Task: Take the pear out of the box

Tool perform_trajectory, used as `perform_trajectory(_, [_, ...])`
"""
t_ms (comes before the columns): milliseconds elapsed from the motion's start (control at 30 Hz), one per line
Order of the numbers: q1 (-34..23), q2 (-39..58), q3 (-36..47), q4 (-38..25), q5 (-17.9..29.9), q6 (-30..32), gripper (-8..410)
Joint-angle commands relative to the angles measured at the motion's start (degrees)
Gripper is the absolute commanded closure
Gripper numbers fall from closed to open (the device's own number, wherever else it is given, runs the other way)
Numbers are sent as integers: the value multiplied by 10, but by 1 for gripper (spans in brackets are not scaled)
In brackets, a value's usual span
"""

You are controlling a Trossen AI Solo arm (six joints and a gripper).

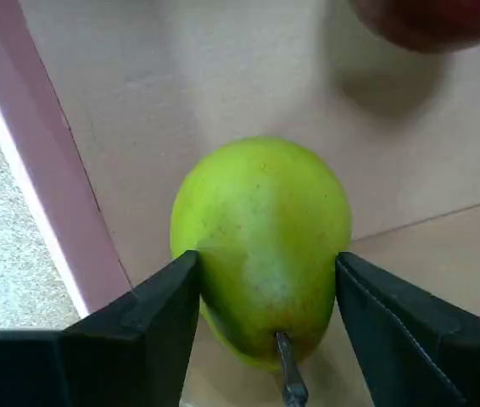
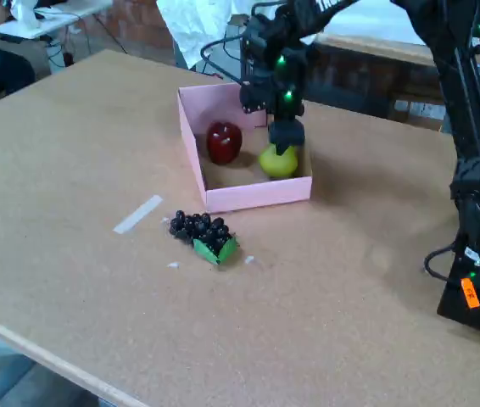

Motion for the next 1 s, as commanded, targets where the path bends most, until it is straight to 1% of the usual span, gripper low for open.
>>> perform_trajectory(0, [10, -17, 15, -23, 2, 5, 338])
perform_trajectory(267, [20, -55, 15, -41, 1, 21, 338])
perform_trajectory(433, [31, -73, 15, -67, 2, 37, 338])
perform_trajectory(767, [62, -95, 15, -124, 0, 87, 338])
perform_trajectory(967, [88, -107, 14, -141, 1, 112, 338])
